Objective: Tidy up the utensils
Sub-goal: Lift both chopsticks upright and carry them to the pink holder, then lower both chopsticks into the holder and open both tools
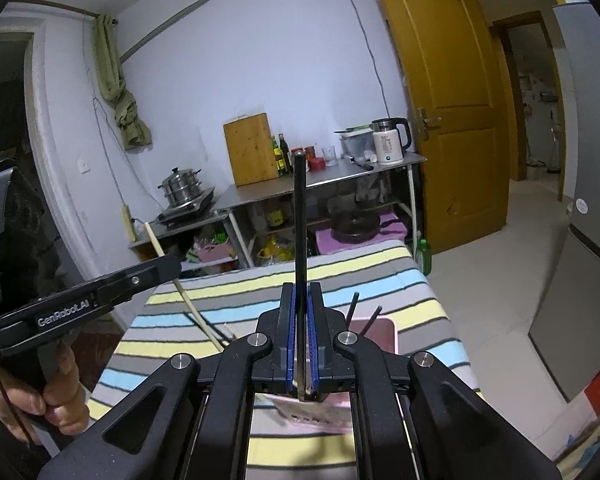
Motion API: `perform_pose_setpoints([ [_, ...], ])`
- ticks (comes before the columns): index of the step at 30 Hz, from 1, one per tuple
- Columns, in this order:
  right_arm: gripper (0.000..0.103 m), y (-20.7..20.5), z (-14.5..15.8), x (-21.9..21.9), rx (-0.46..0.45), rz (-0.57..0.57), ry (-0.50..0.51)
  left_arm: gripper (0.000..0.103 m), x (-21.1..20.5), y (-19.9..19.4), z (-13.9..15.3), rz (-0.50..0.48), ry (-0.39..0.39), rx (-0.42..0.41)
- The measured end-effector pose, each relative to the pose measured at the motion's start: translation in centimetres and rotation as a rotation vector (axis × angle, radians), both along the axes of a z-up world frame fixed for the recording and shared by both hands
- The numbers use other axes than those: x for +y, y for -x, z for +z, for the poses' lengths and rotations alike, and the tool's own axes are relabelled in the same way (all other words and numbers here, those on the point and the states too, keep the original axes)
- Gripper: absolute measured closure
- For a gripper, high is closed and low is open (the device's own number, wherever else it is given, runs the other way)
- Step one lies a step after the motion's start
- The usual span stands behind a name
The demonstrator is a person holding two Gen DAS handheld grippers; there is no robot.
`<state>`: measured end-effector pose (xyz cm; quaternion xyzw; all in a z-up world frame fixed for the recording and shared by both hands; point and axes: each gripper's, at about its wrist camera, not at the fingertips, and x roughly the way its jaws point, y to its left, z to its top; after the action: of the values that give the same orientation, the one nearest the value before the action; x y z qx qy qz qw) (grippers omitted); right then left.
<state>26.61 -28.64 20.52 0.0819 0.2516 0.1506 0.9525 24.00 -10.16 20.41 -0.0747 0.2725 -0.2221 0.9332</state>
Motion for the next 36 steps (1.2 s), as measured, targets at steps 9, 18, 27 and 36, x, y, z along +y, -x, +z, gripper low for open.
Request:
perform_pose_setpoints([
  [9, 0.098, -1.3, -2.2, 0.5, 0.031, -0.004, 0.012, 0.097, -0.8, -1.9, -2.9, 0.008, -0.012, 0.022],
  [18, 0.098, -1.4, -4.1, 1.6, 0.055, 0.008, 0.028, 0.097, -1.6, -1.5, -4.9, -0.020, -0.032, 0.011],
  [27, 0.098, -1.7, -5.5, 1.7, 0.082, 0.013, 0.037, 0.097, -2.4, -0.9, -7.4, -0.040, -0.077, 0.028],
  [36, 0.098, -2.2, -7.3, 2.3, 0.127, 0.023, 0.047, 0.097, -2.2, -0.8, -9.6, -0.048, -0.087, 0.072],
])
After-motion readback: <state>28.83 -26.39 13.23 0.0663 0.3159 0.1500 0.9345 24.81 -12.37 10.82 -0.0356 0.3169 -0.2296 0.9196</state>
